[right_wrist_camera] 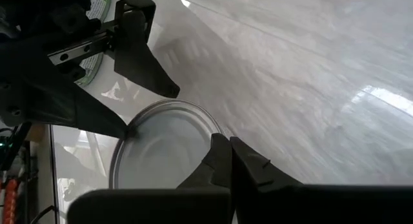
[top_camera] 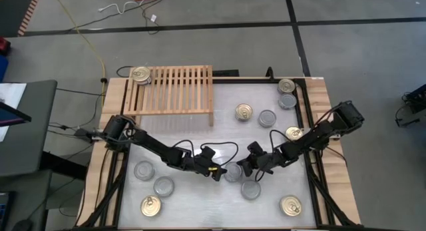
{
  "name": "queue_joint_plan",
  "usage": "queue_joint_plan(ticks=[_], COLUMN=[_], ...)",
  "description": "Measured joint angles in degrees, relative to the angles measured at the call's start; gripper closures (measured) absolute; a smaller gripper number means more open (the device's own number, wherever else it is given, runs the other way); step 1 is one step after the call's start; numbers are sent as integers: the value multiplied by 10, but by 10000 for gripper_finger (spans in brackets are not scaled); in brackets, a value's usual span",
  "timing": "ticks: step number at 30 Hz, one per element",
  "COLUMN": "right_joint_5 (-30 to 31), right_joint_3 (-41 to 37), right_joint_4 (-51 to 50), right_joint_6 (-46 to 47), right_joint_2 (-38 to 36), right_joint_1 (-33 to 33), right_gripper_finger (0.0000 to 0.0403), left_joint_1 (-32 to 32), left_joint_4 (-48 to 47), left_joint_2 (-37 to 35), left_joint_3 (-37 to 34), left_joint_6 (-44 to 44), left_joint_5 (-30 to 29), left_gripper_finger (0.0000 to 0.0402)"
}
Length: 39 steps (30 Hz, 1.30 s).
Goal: Stack canned seafood by type on shelf
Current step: Put the green tuna can on the shelf
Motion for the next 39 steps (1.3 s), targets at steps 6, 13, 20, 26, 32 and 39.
queue_joint_plan(ticks=[6,13,20,26,32,39], right_joint_5=[0,0,0,0,0,-1], right_joint_3=[0,0,-1,-1,-1,-1], right_joint_4=[0,1,5,6,6,4], right_joint_6=[0,0,0,0,-4,-5], right_joint_2=[0,0,1,1,1,1], right_joint_1=[0,0,0,0,0,0], right_gripper_finger=[384,384,384,384,385,385], left_joint_1=[0,0,0,0,0,0], left_joint_4=[0,12,10,17,32,41], left_joint_2=[0,0,0,0,0,0], left_joint_3=[0,0,0,0,0,0], left_joint_6=[-17,-43,-103,-172,-203,-212], left_joint_5=[2,8,30,43,37,29], left_gripper_finger=[151,151,151,151,151,151])
